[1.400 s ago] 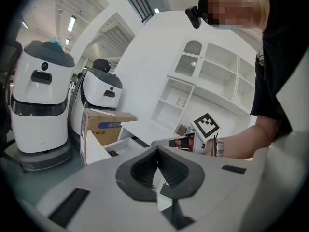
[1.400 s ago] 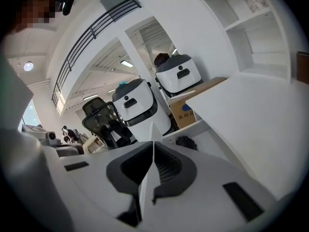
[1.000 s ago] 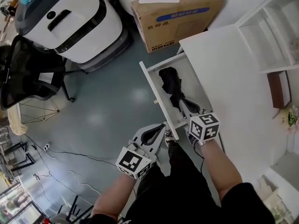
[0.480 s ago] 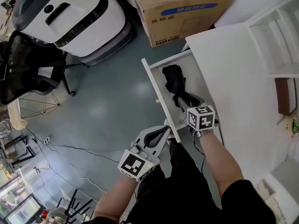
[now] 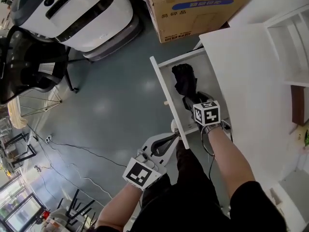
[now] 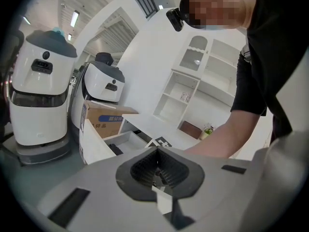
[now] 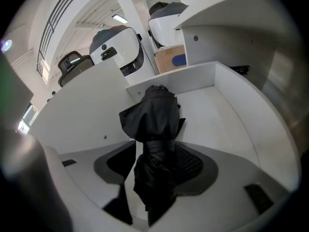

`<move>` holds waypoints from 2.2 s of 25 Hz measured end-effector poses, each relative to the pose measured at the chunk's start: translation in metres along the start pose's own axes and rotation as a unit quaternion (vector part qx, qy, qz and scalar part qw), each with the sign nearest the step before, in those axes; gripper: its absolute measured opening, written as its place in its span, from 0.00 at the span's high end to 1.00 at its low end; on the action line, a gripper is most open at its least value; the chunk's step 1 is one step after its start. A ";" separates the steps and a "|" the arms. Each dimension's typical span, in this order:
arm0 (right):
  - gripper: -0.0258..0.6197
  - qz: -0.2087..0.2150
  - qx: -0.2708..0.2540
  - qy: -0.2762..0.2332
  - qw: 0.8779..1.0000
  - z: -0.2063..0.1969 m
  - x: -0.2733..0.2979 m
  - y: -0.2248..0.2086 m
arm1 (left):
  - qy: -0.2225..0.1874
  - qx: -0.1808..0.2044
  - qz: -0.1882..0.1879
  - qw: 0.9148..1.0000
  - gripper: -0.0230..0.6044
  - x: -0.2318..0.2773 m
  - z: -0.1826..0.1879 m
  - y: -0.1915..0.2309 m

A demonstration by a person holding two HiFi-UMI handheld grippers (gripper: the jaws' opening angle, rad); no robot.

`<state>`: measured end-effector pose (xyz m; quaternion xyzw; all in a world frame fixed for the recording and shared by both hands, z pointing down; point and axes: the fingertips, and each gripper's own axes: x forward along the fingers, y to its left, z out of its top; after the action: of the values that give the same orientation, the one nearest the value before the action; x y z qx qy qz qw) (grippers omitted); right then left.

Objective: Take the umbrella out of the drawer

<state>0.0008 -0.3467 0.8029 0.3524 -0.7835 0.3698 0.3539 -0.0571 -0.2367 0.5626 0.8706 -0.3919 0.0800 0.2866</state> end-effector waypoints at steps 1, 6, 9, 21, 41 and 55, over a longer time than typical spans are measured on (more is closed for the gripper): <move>0.61 0.000 -0.003 0.004 1.000 -0.001 0.004 -0.001 | -0.001 -0.002 0.000 1.000 0.97 0.000 0.000 0.000; 0.61 -0.008 -0.035 0.019 0.999 -0.006 0.018 -0.004 | 0.000 -0.008 0.000 1.000 0.97 0.000 -0.003 0.001; 0.59 -0.005 -0.049 0.029 0.998 -0.007 0.026 -0.004 | -0.001 -0.011 0.002 1.000 0.97 0.000 -0.002 0.004; 0.54 -0.028 -0.046 0.037 0.998 -0.010 0.048 -0.009 | 0.001 -0.028 0.023 0.999 0.97 -0.012 -0.012 0.012; 0.57 -0.032 -0.044 0.027 0.998 -0.010 0.035 -0.004 | 0.002 -0.023 0.027 0.999 0.97 -0.033 -0.015 -0.007; 0.57 -0.013 -0.039 -0.085 0.996 0.036 -0.053 0.039 | -0.025 -0.002 0.012 1.000 0.97 -0.064 0.001 -0.032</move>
<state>-0.0152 -0.3422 0.7294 0.3787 -0.8198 0.3029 0.3046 -0.0775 -0.1795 0.5243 0.8668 -0.4097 0.0611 0.2775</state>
